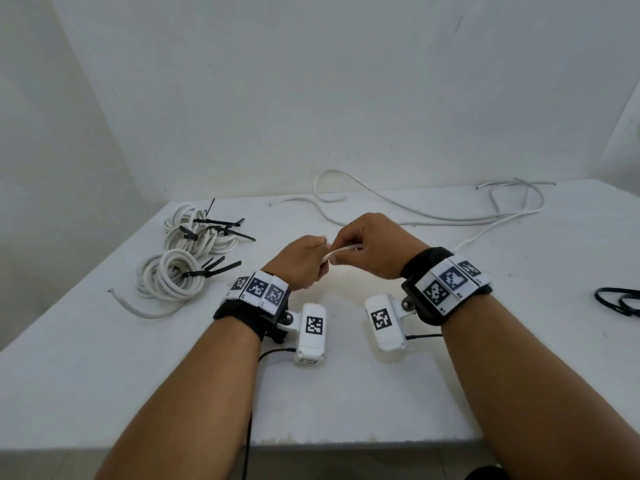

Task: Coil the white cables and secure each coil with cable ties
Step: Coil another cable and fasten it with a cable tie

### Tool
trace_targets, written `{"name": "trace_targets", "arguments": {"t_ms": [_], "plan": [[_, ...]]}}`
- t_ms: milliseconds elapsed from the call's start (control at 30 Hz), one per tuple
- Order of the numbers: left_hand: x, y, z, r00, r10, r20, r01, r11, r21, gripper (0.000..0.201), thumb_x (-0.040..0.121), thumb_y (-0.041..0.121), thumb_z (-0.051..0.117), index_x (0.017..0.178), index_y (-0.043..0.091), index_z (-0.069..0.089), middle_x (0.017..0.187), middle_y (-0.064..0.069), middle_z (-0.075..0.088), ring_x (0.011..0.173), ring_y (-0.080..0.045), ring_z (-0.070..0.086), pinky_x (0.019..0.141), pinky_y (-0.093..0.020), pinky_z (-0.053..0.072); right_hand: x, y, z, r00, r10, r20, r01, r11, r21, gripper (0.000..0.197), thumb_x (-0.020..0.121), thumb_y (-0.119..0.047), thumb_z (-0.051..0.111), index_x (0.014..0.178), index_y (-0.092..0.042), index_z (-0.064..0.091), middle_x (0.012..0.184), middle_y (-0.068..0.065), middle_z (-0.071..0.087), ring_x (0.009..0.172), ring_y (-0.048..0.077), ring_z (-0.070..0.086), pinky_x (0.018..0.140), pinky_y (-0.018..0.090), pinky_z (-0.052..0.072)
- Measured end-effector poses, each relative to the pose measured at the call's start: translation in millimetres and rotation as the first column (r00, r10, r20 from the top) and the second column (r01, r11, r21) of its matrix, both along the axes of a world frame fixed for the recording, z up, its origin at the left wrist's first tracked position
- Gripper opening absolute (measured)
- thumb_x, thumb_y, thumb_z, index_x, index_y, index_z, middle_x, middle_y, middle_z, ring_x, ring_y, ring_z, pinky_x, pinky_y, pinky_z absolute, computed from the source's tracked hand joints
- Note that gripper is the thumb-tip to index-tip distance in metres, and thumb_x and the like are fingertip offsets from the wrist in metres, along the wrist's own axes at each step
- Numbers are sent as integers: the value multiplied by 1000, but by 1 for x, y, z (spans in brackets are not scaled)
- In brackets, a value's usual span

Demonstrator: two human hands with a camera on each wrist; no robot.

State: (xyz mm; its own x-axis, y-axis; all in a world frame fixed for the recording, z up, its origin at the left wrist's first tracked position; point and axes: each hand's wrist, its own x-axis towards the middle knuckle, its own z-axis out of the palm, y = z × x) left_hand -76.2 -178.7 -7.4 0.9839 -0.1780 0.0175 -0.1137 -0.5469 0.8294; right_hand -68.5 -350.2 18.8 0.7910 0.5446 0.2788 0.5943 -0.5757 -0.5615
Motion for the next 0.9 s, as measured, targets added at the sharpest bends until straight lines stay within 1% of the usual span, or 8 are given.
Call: {"name": "trace_targets", "arguments": {"t_ms": [133, 267, 400, 433, 500, 567, 733, 900], "plan": [[-5, -7, 2, 987, -75, -141, 34, 962, -272, 35, 95, 18, 36, 63, 16, 48, 48, 2, 33, 43, -13, 23, 41, -20, 18, 8, -12, 2, 999, -41, 29, 35, 979, 200, 9, 73, -22, 85, 73, -18, 77, 66, -7, 71, 60, 2, 60, 58, 19, 47], [-5, -8, 1, 967, -187, -174, 79, 867, -491, 41, 103, 32, 32, 69, 17, 48, 49, 5, 27, 41, -9, 20, 37, -17, 17, 14, -20, -1, 997, -49, 67, 26, 951, 307, 12, 73, -21, 86, 70, -22, 74, 65, -16, 70, 61, -1, 60, 61, 15, 44], [-7, -7, 3, 933, -329, -143, 180, 775, -606, 42, 103, 38, 32, 68, 18, 45, 51, 6, 22, 42, -6, 18, 36, -16, 20, 17, -20, -4, 999, -13, 33, -2, 916, 401, 4, 78, -27, 81, 76, -28, 77, 76, -3, 75, 77, 35, 67, 71, 44, 53], [-9, -7, 4, 935, -335, -112, 199, 762, -616, 42, 102, 39, 34, 67, 18, 46, 50, 7, 23, 41, -6, 19, 36, -16, 22, 18, -20, -5, 1000, 0, 23, -9, 909, 417, 1, 79, -29, 79, 80, -29, 78, 77, -4, 75, 78, 36, 66, 72, 46, 54], [-13, -8, 5, 951, -303, -68, 189, 738, -647, 45, 102, 38, 38, 64, 16, 49, 48, 6, 24, 39, -6, 22, 36, -15, 25, 19, -22, -7, 1000, 16, -8, -11, 908, 419, 4, 85, -28, 75, 86, -30, 78, 69, -12, 70, 66, 15, 63, 63, 29, 50], [-16, -10, 6, 959, -276, -59, 157, 695, -702, 41, 98, 36, 41, 68, 12, 53, 46, 6, 26, 36, -6, 26, 36, -15, 28, 18, -20, -9, 997, 30, -71, 0, 922, 386, 10, 92, -27, 68, 89, -30, 77, 60, -12, 62, 54, 2, 49, 55, 13, 40], [-24, -17, 13, 922, -386, 40, 200, 385, -901, 26, 94, 8, 34, 105, -3, 54, 60, 3, 48, 49, -5, 41, 45, -17, 38, 21, -15, -10, 989, -27, -144, 52, 984, 173, 46, 100, -42, 49, 67, -14, 65, 56, -6, 54, 52, 13, 41, 58, 25, 38], [-18, -22, 14, 976, -218, 26, 83, 259, -962, 24, 100, 4, 36, 107, -4, 57, 76, -6, 70, 64, -12, 68, 61, -22, 57, 14, -7, -5, 979, -103, -178, 80, 988, -131, 50, 101, -45, 43, 61, -15, 52, 56, -8, 53, 46, 5, 43, 57, 24, 35]]}}
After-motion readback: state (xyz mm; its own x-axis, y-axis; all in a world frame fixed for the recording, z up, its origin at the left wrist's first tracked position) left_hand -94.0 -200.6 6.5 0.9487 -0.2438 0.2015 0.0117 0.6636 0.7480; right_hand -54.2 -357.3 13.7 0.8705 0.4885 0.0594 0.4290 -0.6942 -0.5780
